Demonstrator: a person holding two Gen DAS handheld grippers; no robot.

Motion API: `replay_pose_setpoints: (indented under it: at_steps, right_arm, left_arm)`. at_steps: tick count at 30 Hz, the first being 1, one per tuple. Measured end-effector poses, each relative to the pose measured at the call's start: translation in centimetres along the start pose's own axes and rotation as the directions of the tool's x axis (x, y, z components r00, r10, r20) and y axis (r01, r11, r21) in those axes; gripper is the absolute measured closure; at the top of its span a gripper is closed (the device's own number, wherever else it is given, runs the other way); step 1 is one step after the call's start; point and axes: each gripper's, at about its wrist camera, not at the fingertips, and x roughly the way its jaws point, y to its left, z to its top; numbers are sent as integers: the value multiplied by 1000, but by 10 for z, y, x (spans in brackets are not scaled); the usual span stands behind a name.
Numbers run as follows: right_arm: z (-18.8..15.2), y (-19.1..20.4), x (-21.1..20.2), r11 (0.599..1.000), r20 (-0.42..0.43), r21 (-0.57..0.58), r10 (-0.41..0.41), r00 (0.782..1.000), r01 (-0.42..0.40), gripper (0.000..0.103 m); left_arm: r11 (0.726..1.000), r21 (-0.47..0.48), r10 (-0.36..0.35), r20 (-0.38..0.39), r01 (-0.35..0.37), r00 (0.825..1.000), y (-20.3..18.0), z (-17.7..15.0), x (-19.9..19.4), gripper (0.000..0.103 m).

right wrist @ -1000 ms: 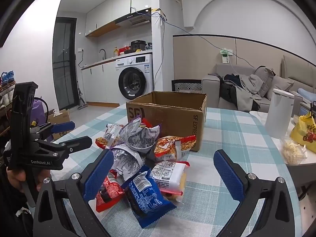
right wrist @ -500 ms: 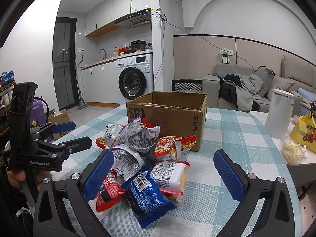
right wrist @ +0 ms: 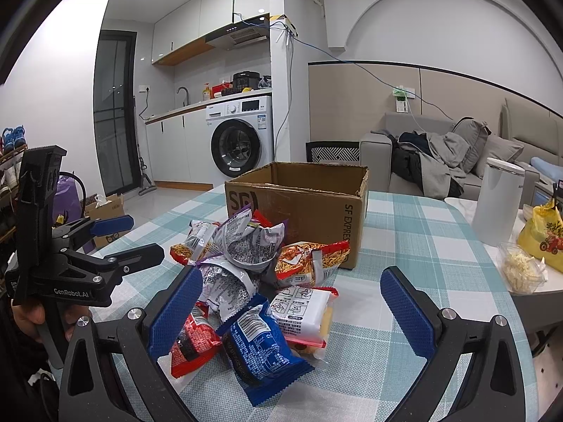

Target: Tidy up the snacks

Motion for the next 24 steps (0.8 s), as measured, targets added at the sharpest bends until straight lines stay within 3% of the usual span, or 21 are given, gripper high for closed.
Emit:
replay_pose_setpoints:
  at_steps: [24]
  right_arm:
    - [-1, 0, -1, 1000, -3, 0, -9, 1000, 9, 0]
  left_arm:
    - [1000, 4, 1, 4, -1, 1000, 0, 1, -1, 1]
